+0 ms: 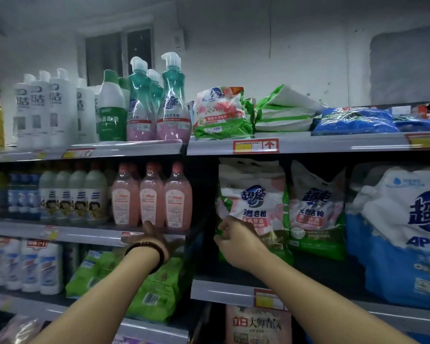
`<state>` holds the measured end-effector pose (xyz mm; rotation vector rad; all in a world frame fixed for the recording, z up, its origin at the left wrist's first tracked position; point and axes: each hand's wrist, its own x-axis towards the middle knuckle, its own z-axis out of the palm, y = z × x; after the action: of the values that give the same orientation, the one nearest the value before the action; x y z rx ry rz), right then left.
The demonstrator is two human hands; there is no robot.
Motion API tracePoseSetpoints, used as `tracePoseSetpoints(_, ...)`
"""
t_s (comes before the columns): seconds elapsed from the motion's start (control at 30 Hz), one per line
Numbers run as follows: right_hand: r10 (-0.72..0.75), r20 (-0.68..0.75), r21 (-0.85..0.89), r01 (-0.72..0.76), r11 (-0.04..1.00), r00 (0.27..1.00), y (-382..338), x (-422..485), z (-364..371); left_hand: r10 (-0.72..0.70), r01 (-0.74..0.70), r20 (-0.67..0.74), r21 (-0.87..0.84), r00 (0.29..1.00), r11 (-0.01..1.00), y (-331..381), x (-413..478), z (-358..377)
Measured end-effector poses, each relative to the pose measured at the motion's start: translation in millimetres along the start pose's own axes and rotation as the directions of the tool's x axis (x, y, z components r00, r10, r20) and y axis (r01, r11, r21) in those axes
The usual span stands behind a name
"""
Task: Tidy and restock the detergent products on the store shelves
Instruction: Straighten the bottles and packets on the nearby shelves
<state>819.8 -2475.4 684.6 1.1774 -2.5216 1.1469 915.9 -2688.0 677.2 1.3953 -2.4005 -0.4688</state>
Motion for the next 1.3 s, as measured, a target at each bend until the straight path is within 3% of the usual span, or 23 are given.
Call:
tracePoseSetpoints(0.23, -0.005, -0.012, 0.050, 0.005, 0.999, 1.000, -27.1, 32.0, 20.9, 0.022, 0.004, 0.044, -0.516, 0.999, 0.857, 2.5, 41.8, 14.6)
tracePoseSetpoints(0.33, 0.069, -0.044, 0.140, -0.062, 0.988, 0.997, -39.5, 53.7, 37.6, 0.012, 0.018, 0.047, -0.600, 0.999, 0.800, 7.9, 31.2, 5.4)
tracePoseSetpoints(0.53, 0.122, -0.036, 0.276, -0.107, 0.955, 0.992, -60.4, 96.6, 62.2, 0.010, -0.029, -0.047, -0.423, 0.999, 0.905, 11.1, 29.0, -1.7)
tracePoseSetpoints(0.67, 0.135, -0.019, 0.428, -0.114, 0.897, 0.991, -61.0, 120.4, 82.3, 0.067, -0.044, 0.085, -0.250, 0.994, 0.967, 14.6, 41.3, -4.2)
tracePoseSetpoints(0.8, 0.152, -0.107, 0.441, -0.090, 0.893, 0.983, -59.7, 125.0, 102.2, 0.034, -0.021, 0.043, -0.271, 0.999, 0.962, 15.0, 51.2, -1.5)
tracePoseSetpoints(0.93, 0.199, -0.263, 0.305, -0.114, 0.945, 0.944, -67.4, 120.4, 113.8, 0.085, -0.082, 0.153, -0.028, 0.985, 0.996, 18.6, 59.6, -1.4)
tracePoseSetpoints(1.03, 0.226, -0.248, 0.318, -0.141, 0.938, 0.942, -68.7, 118.8, 117.7, 0.085, -0.094, 0.170, 0.047, 0.982, 0.994, 19.2, 68.2, 2.4)
tracePoseSetpoints(1.2, 0.225, -0.163, 0.636, -0.072, 0.769, 0.961, -60.4, 118.0, 117.9, 0.057, -0.063, 0.085, 0.062, 0.995, 0.996, 14.3, 68.9, 3.1)
tracePoseSetpoints(1.3, 0.204, -0.209, 0.676, -0.010, 0.737, 0.956, -58.2, 115.9, 126.6, 0.038, -0.037, 0.072, -0.019, 0.997, 0.999, 12.8, 65.0, 2.2)
